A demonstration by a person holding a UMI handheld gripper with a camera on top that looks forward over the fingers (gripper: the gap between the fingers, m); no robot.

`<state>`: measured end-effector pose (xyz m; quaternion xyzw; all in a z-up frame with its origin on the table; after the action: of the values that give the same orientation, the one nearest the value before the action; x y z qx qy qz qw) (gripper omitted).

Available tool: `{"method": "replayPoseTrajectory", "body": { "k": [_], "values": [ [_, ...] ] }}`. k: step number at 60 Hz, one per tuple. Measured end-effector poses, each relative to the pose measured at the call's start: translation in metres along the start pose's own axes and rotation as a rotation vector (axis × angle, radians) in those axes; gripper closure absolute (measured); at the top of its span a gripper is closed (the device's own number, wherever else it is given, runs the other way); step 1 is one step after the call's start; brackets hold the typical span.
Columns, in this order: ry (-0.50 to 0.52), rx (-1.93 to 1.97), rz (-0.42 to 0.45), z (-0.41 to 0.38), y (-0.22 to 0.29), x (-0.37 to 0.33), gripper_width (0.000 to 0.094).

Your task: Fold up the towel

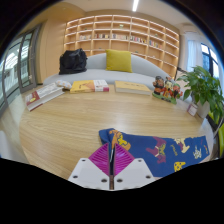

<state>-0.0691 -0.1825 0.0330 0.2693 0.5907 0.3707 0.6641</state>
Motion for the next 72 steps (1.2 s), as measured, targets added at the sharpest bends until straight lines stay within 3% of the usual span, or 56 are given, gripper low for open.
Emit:
{"method": "replayPoseTrajectory", "body": {
  "k": [7, 13, 25, 36, 47, 49, 51, 53, 56, 58, 64, 72],
  "values": [
    [0.026, 0.023, -0.016, -0.003, 0.001, -0.003, 0.0924],
    [0.157, 0.116, -0.027, -0.019, 0.013, -0.025, 0.0924],
    [0.370, 0.258, 0.167, 0.001, 0.100, -0.111, 0.0922],
    [0.265, 0.291, 0.215, 0.101, 0.115, -0.105, 0.0912],
    [0.116, 0.290, 0.098, 0.200, 0.056, -0.054, 0.0902],
    [0.088, 0.298, 0.088, 0.217, 0.045, -0.044, 0.0866],
    [0.054, 0.308, 0.082, 0.234, 0.037, -0.038, 0.0770],
    [0.019, 0.307, 0.071, 0.250, 0.030, -0.032, 0.0572],
    [-0.028, 0.302, 0.049, 0.273, 0.019, -0.027, 0.0197],
    [-0.068, 0.302, 0.051, 0.288, 0.013, -0.027, 0.0089],
    [-0.141, 0.297, 0.073, 0.319, 0.010, -0.040, 0.0085],
    [-0.158, 0.257, 0.093, 0.331, 0.014, -0.073, 0.0086]
  ]
}}
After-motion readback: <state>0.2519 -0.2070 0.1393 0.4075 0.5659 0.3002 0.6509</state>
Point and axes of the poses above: the point between the fingertips, and its own axes, seen from behind it with the camera up: z to the right, y up, x forward, the way the camera looks, the point moved 8 cm from there along -x, backward, against the way the camera looks, and after that the axes turned 6 degrees about -y, right-handed, at the moved point
